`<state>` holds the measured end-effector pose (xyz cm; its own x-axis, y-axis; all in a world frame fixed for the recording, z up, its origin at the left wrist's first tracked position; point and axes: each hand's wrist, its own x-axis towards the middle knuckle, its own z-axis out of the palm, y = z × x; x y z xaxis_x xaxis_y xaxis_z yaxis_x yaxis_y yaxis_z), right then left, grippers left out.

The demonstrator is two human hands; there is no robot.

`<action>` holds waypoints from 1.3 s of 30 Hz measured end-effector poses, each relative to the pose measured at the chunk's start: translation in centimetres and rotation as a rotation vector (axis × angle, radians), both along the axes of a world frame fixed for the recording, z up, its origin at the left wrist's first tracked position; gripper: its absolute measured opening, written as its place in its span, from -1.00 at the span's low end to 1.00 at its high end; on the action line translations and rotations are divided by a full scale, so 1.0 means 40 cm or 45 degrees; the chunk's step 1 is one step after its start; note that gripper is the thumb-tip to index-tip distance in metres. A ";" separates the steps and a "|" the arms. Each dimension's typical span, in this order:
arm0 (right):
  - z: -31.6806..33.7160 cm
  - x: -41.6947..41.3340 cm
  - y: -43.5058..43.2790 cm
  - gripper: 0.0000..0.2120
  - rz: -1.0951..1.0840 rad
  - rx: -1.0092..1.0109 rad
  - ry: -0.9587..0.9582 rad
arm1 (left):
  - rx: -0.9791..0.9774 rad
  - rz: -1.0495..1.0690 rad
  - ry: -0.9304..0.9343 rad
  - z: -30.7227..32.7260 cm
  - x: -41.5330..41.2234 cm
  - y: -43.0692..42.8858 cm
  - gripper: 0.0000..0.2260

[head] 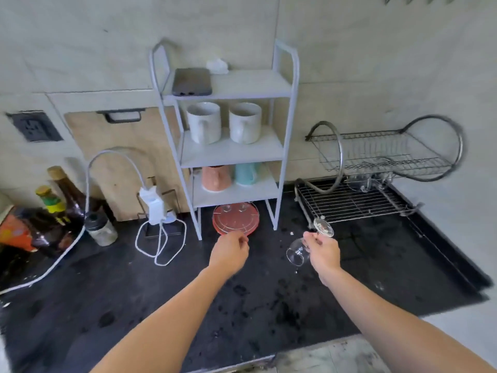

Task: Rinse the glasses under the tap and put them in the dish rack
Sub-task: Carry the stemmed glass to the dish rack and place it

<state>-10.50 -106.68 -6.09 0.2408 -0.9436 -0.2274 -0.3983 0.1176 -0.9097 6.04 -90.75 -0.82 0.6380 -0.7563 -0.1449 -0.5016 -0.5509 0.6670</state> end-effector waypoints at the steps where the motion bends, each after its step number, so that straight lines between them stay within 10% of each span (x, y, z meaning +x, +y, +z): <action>1: -0.001 -0.017 -0.041 -0.78 -0.049 0.001 0.017 | -0.018 -0.038 0.005 0.003 -0.004 -0.050 -0.85; 13: 0.010 -0.216 -0.477 -0.73 -0.516 0.059 0.143 | -0.227 -0.288 0.030 0.058 -0.113 -0.505 -0.77; 27: -0.112 -0.267 -1.056 -0.58 -0.191 -0.107 0.446 | -0.538 0.168 0.063 -0.034 -0.250 -0.814 -0.58; 39: -0.169 -0.264 -1.135 -0.75 -0.150 -0.035 0.356 | -0.580 0.451 -0.089 -0.052 -0.287 -0.852 -0.63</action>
